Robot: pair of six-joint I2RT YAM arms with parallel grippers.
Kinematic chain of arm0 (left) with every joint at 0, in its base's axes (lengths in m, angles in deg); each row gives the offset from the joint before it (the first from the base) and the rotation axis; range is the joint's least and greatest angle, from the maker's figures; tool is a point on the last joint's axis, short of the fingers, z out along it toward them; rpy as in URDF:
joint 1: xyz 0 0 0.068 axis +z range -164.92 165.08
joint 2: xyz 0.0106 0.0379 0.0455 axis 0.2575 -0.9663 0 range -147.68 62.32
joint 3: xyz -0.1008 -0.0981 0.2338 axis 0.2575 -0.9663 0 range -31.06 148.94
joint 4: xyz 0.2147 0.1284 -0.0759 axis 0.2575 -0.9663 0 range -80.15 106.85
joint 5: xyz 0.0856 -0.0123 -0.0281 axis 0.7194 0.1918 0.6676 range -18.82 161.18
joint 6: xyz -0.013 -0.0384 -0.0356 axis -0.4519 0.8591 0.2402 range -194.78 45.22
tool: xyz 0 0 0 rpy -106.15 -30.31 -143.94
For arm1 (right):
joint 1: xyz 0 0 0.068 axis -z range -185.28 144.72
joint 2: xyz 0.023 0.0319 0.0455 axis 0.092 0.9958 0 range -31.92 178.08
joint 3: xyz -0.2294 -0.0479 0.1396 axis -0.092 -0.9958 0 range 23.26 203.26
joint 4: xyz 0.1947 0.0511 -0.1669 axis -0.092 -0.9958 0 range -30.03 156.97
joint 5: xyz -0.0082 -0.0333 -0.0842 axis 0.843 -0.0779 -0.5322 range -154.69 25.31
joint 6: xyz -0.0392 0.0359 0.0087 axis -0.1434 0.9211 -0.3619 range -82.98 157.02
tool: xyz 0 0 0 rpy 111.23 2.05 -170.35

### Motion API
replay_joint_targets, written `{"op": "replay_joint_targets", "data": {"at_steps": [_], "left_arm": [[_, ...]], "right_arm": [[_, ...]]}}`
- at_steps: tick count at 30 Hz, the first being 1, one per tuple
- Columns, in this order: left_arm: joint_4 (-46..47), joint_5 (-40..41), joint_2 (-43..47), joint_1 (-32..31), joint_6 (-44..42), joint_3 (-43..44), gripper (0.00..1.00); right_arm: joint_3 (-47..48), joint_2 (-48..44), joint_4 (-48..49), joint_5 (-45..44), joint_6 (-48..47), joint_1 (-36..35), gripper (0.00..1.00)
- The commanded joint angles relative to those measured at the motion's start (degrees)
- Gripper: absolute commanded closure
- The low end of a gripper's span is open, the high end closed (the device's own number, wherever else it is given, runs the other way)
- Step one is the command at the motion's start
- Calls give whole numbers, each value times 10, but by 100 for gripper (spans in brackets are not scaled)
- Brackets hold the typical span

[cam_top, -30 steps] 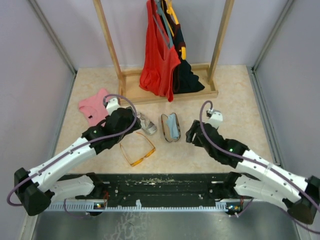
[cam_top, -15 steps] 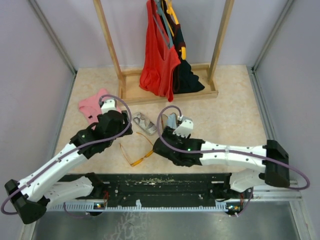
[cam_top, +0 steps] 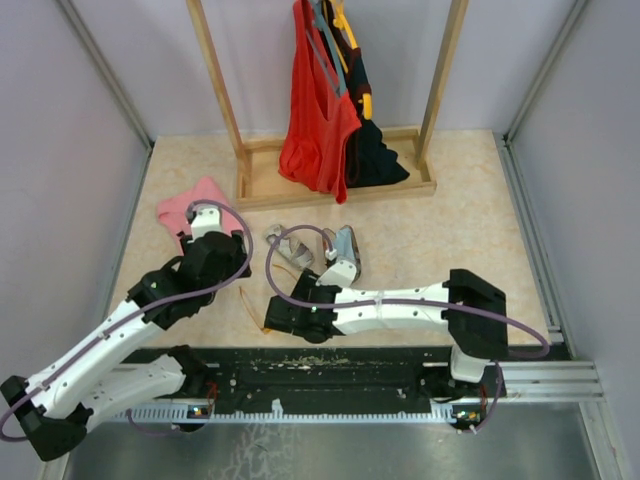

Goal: Organize the sunglasses
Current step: Fold the sunglasses at the center of the board.

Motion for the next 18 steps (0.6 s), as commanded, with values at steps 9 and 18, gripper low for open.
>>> {"op": "replay_joint_targets", "data": {"at_steps": [9, 18], "left_arm": [[-32, 68, 98, 3, 32, -4, 20], [-32, 68, 102, 3, 32, -6, 20]], "right_arm": [[18, 62, 77, 49, 38, -11, 40], [15, 86, 140, 70, 25, 0, 45]]}}
